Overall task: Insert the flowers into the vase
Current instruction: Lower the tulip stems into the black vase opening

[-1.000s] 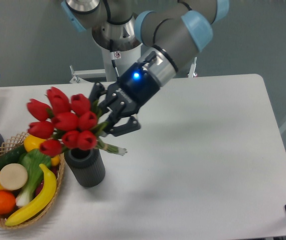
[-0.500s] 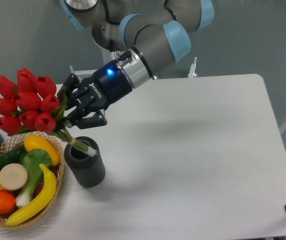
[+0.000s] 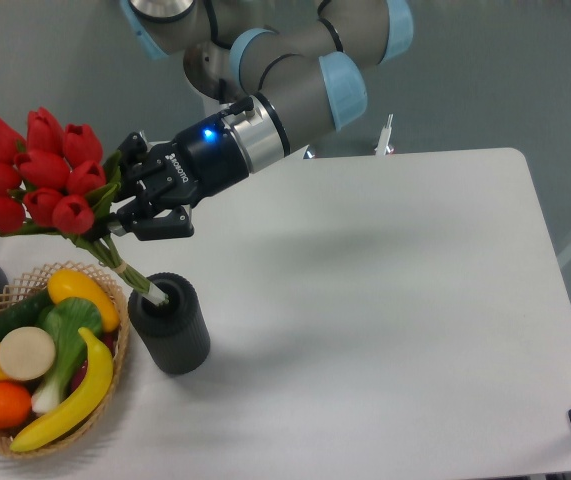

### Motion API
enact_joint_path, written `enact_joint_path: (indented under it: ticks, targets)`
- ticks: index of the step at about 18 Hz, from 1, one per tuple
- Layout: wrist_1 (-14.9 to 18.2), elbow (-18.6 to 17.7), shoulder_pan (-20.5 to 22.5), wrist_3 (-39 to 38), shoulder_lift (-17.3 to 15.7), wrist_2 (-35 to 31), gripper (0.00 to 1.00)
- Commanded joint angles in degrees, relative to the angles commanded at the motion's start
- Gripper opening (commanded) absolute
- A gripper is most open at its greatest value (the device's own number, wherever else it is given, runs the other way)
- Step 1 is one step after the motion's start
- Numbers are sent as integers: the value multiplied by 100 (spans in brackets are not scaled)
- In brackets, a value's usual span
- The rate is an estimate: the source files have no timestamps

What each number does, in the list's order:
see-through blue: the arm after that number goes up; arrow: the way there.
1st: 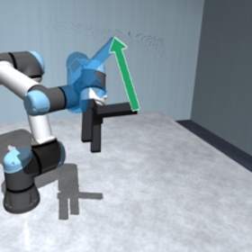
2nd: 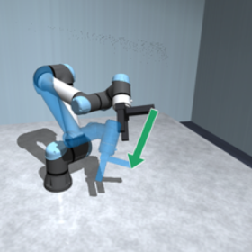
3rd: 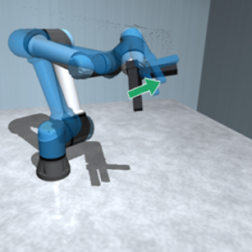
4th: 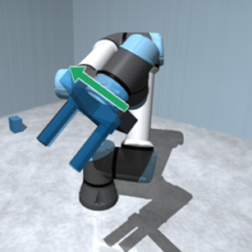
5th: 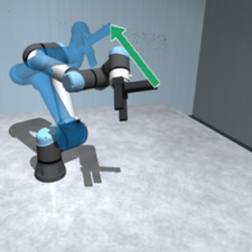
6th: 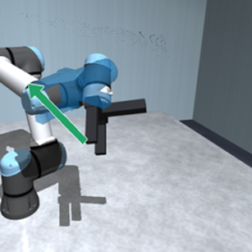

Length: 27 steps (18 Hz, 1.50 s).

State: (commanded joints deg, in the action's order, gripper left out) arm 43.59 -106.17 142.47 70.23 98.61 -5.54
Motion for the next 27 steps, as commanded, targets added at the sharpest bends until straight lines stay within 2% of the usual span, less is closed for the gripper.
enact_joint_path:
  ticks: [9, 18, 27]
  targets:
    - [9, -35, 9, -18, 70, -18, 35]
    - [9, -219, 27, 0, 167, -18, 35]
    - [9, -316, 114, 9, 404, -62, 35]
